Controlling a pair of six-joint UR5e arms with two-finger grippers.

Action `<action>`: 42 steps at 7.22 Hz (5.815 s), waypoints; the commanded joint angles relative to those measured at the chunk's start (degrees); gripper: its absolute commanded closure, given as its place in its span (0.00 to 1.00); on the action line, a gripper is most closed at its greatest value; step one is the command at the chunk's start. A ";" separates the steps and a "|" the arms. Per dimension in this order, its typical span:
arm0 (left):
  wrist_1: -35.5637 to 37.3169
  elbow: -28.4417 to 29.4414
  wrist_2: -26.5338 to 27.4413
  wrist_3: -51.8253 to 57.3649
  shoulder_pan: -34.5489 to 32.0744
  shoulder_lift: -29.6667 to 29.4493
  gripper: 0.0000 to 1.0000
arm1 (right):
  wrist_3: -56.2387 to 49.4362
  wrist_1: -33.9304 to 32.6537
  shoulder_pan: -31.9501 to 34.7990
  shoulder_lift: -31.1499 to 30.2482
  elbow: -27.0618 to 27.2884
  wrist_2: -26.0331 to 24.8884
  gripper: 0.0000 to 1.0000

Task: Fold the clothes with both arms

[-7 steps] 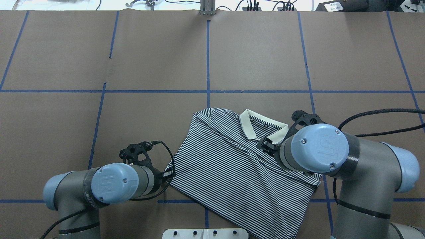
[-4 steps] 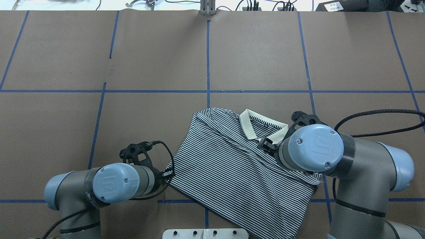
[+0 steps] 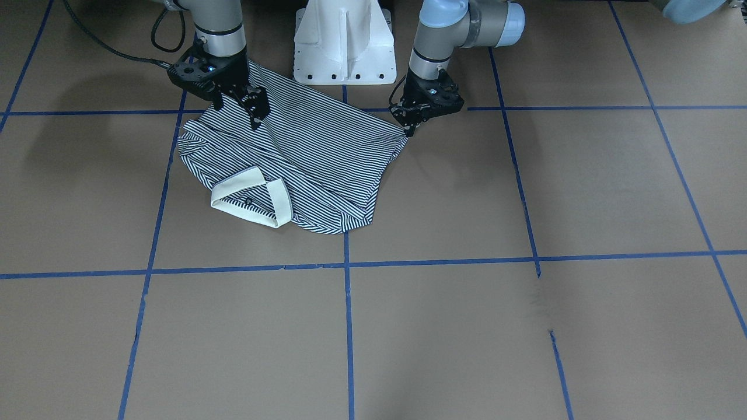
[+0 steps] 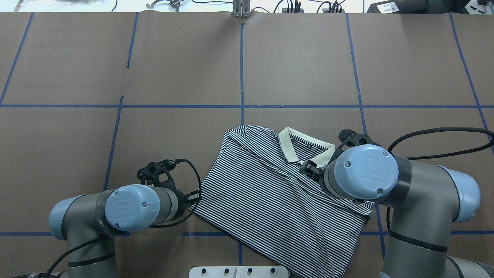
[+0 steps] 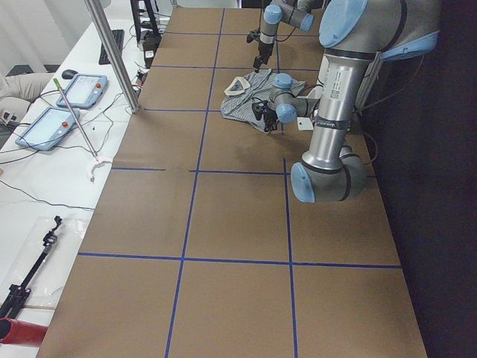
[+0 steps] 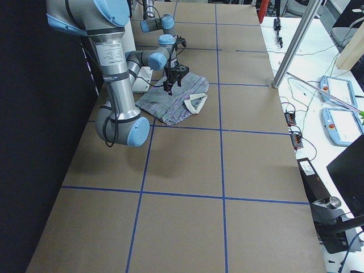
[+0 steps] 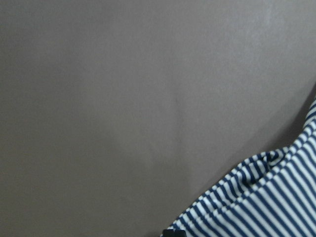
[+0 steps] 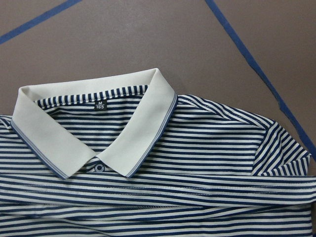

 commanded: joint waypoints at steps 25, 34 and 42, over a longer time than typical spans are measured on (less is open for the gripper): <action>-19.18 43.24 -0.56 21.66 -24.35 -24.92 1.00 | 6.56 10.71 0.18 -1.77 0.22 -0.26 0.00; -20.63 13.30 -7.68 21.23 -22.98 -2.74 0.57 | -13.60 11.61 -4.30 11.66 -16.99 -3.52 0.00; -20.63 14.01 -7.59 21.13 -21.64 -2.56 0.55 | -34.99 3.69 -7.21 19.06 -24.11 -4.13 0.00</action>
